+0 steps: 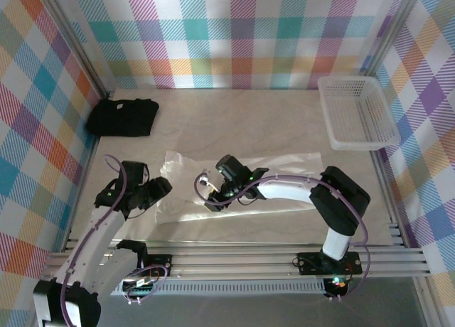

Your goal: Fold the inside-out t-shirt

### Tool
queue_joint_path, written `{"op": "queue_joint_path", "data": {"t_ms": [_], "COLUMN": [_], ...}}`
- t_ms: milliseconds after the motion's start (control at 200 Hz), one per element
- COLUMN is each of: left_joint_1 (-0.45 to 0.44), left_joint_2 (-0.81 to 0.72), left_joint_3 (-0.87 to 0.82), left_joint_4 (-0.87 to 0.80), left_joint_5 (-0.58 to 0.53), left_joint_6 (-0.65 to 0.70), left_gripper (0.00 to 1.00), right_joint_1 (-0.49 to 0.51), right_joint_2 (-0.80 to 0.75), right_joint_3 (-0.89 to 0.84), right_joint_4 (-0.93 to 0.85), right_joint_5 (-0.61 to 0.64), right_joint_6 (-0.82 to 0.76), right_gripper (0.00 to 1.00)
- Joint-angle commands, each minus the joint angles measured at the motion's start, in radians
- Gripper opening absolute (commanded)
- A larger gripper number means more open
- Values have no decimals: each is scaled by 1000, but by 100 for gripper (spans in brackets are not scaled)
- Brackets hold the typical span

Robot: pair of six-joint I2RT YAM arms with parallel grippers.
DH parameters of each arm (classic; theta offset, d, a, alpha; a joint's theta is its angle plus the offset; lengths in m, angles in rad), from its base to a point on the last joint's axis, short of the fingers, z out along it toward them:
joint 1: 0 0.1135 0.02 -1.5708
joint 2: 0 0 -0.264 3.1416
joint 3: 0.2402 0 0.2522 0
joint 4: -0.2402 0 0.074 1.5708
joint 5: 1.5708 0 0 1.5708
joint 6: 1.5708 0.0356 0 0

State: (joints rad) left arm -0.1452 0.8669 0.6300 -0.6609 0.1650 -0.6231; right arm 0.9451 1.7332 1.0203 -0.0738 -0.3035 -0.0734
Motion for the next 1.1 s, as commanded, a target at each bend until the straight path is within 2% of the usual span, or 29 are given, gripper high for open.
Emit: {"op": "queue_joint_path", "data": {"t_ms": [0,115,210,370,565,685,840,975,1095], "left_joint_1": [2,-46,-88,-84,-12,14,24,27,27], "left_joint_2": [122,339,527,788,960,1009,992,927,818], "left_joint_3": [71,141,239,370,398,383,419,441,389], "left_joint_4": [212,464,544,579,573,581,548,512,497], "left_joint_5": [55,120,104,30,-38,-45,-88,-119,-168], "left_joint_6": [43,24,56,89,106,108,137,151,147], "left_gripper": [59,58,57,55,54,54,57,60,64], "right_joint_1": [-64,-109,-112,-114,-121,-127,-135,-134,-135], "right_joint_2": [-43,34,99,204,257,272,243,190,121], "right_joint_3": [-24,13,55,111,78,73,91,91,74], "right_joint_4": [139,232,254,212,131,96,50,30,47], "right_joint_5": [-114,-86,-34,4,46,44,52,42,32], "right_joint_6": [98,269,349,416,433,431,400,383,367], "right_gripper": [44,42,38,31,28,28,31,34,39]}}
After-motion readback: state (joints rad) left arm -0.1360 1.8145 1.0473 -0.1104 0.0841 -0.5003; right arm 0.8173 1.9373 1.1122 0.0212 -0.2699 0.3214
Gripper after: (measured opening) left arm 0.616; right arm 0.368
